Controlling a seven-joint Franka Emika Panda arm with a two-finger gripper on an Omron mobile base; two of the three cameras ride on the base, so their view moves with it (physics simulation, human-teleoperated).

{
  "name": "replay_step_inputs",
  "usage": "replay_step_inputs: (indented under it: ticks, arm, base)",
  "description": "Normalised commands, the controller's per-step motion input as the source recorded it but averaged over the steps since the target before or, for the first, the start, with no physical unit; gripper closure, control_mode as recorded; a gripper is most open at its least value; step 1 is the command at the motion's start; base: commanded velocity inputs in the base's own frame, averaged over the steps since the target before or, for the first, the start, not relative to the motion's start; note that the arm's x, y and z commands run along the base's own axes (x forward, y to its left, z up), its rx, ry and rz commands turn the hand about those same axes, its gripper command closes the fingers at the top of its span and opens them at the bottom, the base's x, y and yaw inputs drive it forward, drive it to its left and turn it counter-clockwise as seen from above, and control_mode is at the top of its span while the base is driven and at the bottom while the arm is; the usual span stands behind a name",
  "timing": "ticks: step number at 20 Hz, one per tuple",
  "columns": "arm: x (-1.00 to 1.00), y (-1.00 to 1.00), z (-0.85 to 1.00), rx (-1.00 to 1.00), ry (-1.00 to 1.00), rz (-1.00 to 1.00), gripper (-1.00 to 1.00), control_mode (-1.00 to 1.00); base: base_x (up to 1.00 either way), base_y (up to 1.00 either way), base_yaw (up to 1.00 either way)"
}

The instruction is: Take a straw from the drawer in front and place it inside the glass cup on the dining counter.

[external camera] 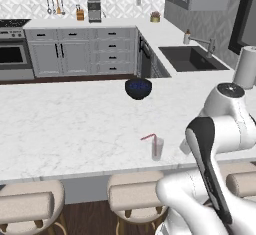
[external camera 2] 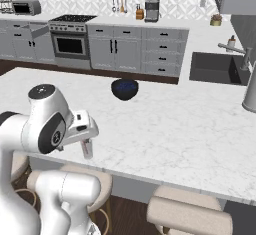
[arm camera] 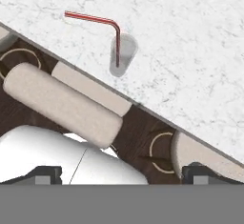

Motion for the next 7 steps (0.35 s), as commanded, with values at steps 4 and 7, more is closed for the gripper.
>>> replay_step_inputs:
  ticks: [4,7]
  arm:
    - [-0.27,-0.58,0.32,0.0,-0.08,-0.24,-1.0,-1.0]
    - [-0.11,-0.68,0.4,0.0,-0.1,-0.27,-1.0,-1.0]
  base:
    - [0.0,0.0,0.0]
    - [0.0,0.0,0.0]
